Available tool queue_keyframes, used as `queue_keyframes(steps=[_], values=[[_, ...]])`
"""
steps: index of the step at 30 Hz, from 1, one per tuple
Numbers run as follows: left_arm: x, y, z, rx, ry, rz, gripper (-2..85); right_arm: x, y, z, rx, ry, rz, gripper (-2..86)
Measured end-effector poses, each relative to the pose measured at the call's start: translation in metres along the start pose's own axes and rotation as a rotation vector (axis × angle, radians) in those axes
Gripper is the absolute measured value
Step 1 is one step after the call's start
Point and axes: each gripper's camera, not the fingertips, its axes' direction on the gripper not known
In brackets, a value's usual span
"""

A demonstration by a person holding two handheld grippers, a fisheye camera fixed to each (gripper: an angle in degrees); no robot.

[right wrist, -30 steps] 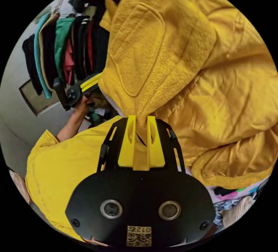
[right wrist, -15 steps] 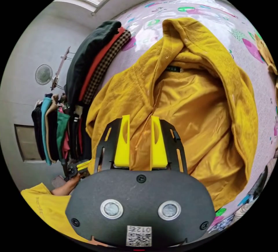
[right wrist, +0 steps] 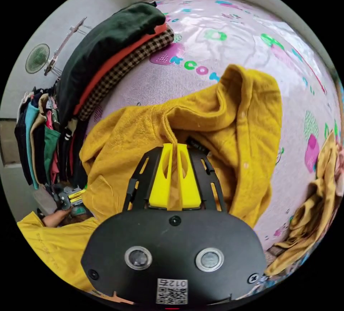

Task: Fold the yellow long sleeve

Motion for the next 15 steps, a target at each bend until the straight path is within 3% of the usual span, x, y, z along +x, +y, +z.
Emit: queue_keyframes(steps=[7,12,15], values=[[0.040,-0.004,-0.010,-0.022,-0.099,0.076,0.1,-0.025,-0.014,0.074,-0.182,0.220,-0.068,3.9],[0.061,-0.006,-0.017,-0.041,-0.137,0.103,0.2,-0.005,0.025,0.039,0.033,0.148,0.132,5.9],[0.079,-0.003,-0.022,-0.033,-0.193,0.144,0.2,-0.007,0.082,-0.011,0.268,0.085,0.216,5.1]])
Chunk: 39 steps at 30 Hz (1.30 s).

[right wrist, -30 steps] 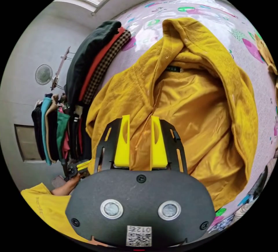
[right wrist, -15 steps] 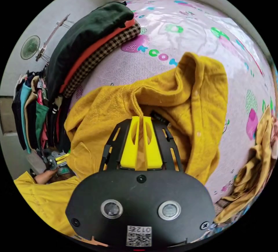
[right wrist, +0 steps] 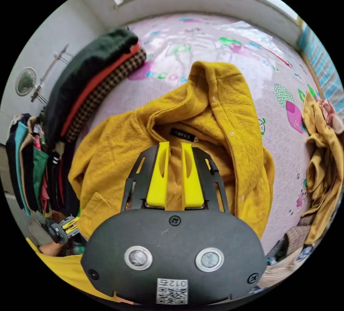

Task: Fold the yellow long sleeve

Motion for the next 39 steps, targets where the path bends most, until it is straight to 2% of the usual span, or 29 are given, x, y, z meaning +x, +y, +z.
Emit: queue_keyframes(steps=[1,3,7,11,14,21,25,27,31,33,37,39], values=[[0.007,0.001,-0.005,0.009,-0.027,0.019,0.3,-0.001,0.024,-0.020,0.048,-0.073,-0.001,5.0],[0.018,0.003,-0.013,0.028,-0.061,0.050,0.4,-0.010,0.064,-0.036,0.015,-0.202,-0.039,5.5],[0.038,0.009,-0.032,0.058,-0.133,0.120,0.9,-0.050,0.189,-0.035,-0.196,-0.374,-0.122,7.3],[0.071,0.009,-0.043,0.053,-0.294,0.303,1.9,-0.062,0.309,-0.017,-0.323,-0.522,0.031,7.6],[0.094,0.015,-0.046,0.065,-0.412,0.461,2.8,-0.055,0.360,-0.010,-0.333,-0.590,0.193,7.7],[0.114,0.032,-0.045,0.120,-0.544,0.658,4.5,-0.058,0.379,-0.012,-0.333,-0.486,0.234,5.5],[0.122,0.051,-0.041,0.171,-0.706,0.820,4.7,-0.056,0.372,-0.028,-0.337,-0.607,0.222,3.4],[0.119,0.060,-0.041,0.230,-0.747,0.830,4.5,-0.053,0.373,-0.034,-0.361,-0.616,0.237,3.0],[0.094,0.073,-0.054,0.360,-0.620,0.650,3.6,-0.043,0.379,-0.024,-0.392,-0.593,0.321,2.6],[0.079,0.071,-0.061,0.325,-0.508,0.555,2.9,-0.042,0.380,-0.016,-0.398,-0.613,0.368,2.6],[0.027,0.068,-0.070,0.196,-0.166,0.320,1.1,-0.049,0.374,-0.019,-0.408,-0.588,0.369,2.4],[0.000,0.071,-0.076,0.176,-0.088,0.201,0.8,-0.053,0.371,-0.022,-0.412,-0.575,0.355,2.4]])
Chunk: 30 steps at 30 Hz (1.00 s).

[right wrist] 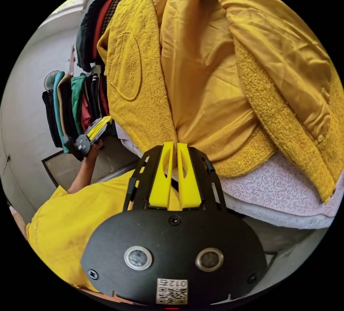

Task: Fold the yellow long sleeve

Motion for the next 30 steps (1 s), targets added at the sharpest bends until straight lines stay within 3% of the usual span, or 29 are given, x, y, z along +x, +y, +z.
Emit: queue_keyframes(steps=[5,9,12,16,19,24,29,30], values=[[-0.038,-0.022,-0.047,0.230,0.121,-0.190,0.5,-0.024,-0.002,0.002,-0.021,0.089,-0.026,2.4],[-0.035,-0.071,-0.017,0.077,0.224,-0.151,0.4,-0.053,0.000,0.008,-0.039,0.223,-0.084,2.4],[-0.025,-0.085,0.029,-0.142,0.114,-0.105,0.5,-0.087,0.005,0.020,-0.061,0.403,-0.172,2.4],[-0.012,-0.091,0.035,-0.140,-0.002,-0.062,0.4,-0.132,0.018,0.049,-0.103,0.682,-0.345,2.5],[0.007,-0.092,0.032,-0.128,-0.162,-0.021,0.4,-0.145,0.027,0.057,-0.095,0.760,-0.383,2.6],[0.001,-0.089,0.028,-0.097,-0.185,-0.121,0.4,-0.129,0.038,0.034,-0.032,0.597,-0.374,2.6],[-0.047,-0.086,0.010,-0.115,0.033,-0.369,0.3,-0.075,0.045,-0.031,0.012,0.177,-0.304,1.9],[-0.053,-0.086,0.005,-0.123,0.060,-0.420,0.3,-0.070,0.049,-0.044,0.044,0.175,-0.297,1.8]])
